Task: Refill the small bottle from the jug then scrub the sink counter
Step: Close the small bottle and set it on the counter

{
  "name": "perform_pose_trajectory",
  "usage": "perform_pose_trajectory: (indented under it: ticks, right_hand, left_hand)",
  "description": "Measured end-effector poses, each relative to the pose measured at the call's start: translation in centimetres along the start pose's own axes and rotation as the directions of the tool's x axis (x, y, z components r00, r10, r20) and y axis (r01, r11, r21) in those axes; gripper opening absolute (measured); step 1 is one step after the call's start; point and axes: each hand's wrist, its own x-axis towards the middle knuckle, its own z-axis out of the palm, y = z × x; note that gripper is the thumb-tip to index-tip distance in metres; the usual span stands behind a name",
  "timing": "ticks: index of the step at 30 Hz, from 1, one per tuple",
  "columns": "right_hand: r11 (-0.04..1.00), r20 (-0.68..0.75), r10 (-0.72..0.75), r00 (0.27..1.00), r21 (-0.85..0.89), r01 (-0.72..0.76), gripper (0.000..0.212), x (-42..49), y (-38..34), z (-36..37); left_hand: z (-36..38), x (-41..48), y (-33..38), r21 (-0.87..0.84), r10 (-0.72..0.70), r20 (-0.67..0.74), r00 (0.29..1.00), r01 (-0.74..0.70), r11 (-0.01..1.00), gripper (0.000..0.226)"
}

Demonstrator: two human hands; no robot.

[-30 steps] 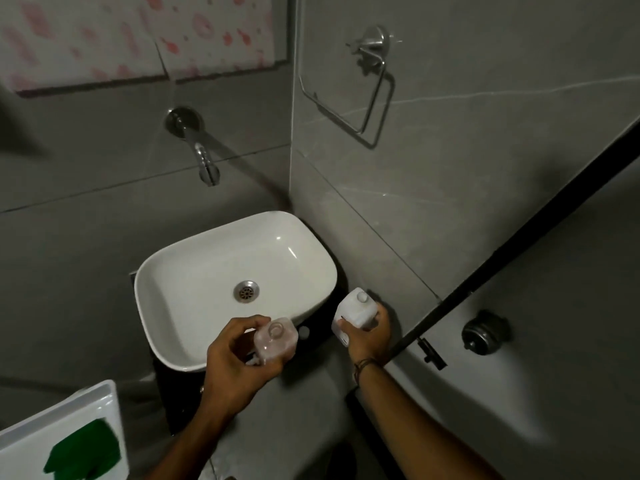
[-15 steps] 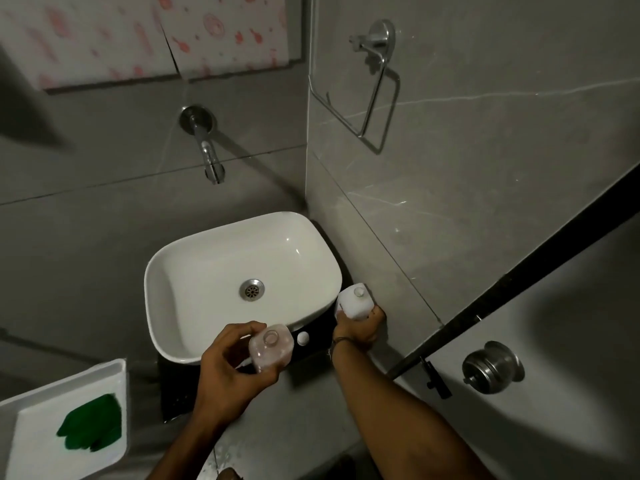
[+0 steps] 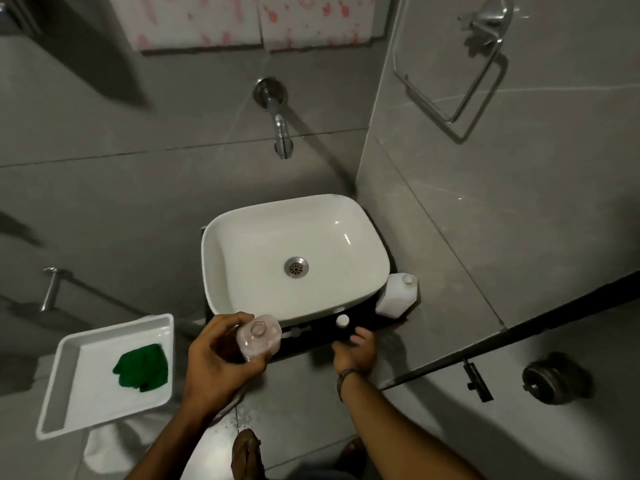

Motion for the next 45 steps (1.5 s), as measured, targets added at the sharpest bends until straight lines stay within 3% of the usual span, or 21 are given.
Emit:
perform_pose_trajectory:
  ticks: [4, 6, 11, 15, 21, 24, 28, 31, 33, 38, 40, 45]
  right_hand:
    - [0.963, 0.23, -0.076, 0.97, -0.235, 0.131, 0.026, -3.4, 0.9, 4.5]
    - [0.937, 0.264, -0.099, 0.959, -0.299, 0.179, 0.02, -4.6, 1.1, 6.5]
    - [0.98, 0.079, 0.131, 0.988, -0.16, -0.117, 0.027, -4.7, 0.6, 10.3]
    - [0.976, -0.013, 0.154, 0.988, -0.156, -0.154, 0.042, -4.6, 0.6, 11.4]
    - [0.959, -0.008, 0.283, 0.959, -0.028, -0.283, 0.03, -4.7, 0.9, 12.2]
    - [0.951, 0.076, 0.3, 0.951, 0.061, -0.304, 0.024, -6.4, 1.0, 11.5]
    - [0.985, 0.167, 0.11, 0.98, 0.114, -0.13, 0.01, -10.8, -0.1, 8.8]
    - [0.96, 0.238, -0.129, 0.963, 0.275, 0.061, 0.02, -14.9, -3.7, 7.1]
    - [0.901, 0.29, -0.318, 0.903, 0.39, 0.192, 0.022, -17.5, -7.4, 6.8]
    - [0.742, 0.394, -0.666, 0.633, 0.437, 0.509, 0.036, -22.9, -14.7, 8.1]
    - [0.7, 0.415, -0.714, 0.564, 0.434, 0.567, 0.038, -23.9, -15.4, 8.8]
    - [0.685, 0.479, -0.725, 0.495, 0.421, 0.595, 0.04, -24.4, -15.1, 10.2]
  left_hand:
    - [-3.9, -0.5, -2.0, 0.021, -0.029, -0.01, 1.0, 0.029, 0.999, 0.064]
    - [-5.5, -0.6, -2.9, 0.012, -0.047, -0.019, 0.999, 0.048, 0.999, 0.062]
    - [-9.0, -0.8, -4.8, -0.032, -0.09, -0.02, 0.996, 0.089, 0.996, 0.064]
    - [-11.3, -0.8, -6.2, -0.059, -0.119, -0.013, 0.993, 0.118, 0.991, 0.065]
    - [-13.5, -0.2, -7.2, -0.097, -0.138, -0.009, 0.99, 0.136, 0.986, 0.062]
    - [-14.2, 0.3, -7.4, -0.086, -0.138, -0.006, 0.99, 0.137, 0.987, 0.064]
    - [-15.0, 1.2, -7.8, -0.073, -0.14, -0.026, 0.99, 0.138, 0.988, 0.064]
    - [-15.3, 1.8, -7.6, -0.08, -0.134, -0.05, 0.99, 0.129, 0.988, 0.063]
    - [-15.3, 2.2, -7.3, -0.105, -0.131, -0.07, 0.989, 0.123, 0.987, 0.063]
    - [-14.9, 2.7, -6.8, -0.174, -0.154, -0.067, 0.986, 0.14, 0.975, 0.063]
    - [-14.8, 2.7, -6.6, -0.188, -0.15, -0.074, 0.986, 0.133, 0.973, 0.063]
    - [-14.9, 2.9, -5.9, -0.184, -0.12, -0.095, 0.988, 0.101, 0.978, 0.061]
